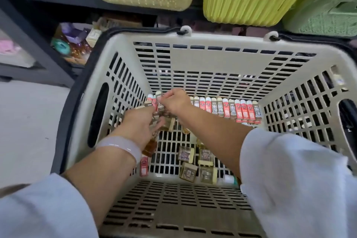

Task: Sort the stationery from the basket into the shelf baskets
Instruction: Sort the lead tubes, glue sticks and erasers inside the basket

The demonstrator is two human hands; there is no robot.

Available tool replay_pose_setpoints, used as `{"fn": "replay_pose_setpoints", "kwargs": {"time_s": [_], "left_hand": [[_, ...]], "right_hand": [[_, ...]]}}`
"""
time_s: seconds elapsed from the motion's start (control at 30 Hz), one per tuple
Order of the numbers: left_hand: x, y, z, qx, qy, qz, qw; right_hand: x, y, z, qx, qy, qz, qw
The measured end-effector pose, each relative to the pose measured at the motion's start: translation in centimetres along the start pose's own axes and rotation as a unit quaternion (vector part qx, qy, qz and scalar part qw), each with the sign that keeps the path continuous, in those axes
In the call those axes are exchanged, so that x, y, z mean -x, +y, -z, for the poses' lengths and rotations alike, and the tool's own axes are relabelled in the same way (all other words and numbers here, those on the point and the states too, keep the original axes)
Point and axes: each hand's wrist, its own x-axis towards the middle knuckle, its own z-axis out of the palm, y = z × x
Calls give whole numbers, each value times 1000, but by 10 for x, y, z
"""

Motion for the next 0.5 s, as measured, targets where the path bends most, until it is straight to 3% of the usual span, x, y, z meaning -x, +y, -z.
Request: {"fn": "replay_pose_setpoints", "kwargs": {"time_s": [0.27,0.4,0.5], "left_hand": [[-18,-4,-5,-42,58,-37,997],[-19,-8,-4,-70,60,-67,993],[-17,-6,-4,-45,70,-67,994]], "right_hand": [[-13,0,-28,27,22,27,999],[-3,4,-15,-33,-21,20,999],[8,11,-5,-88,-101,2,991]]}}
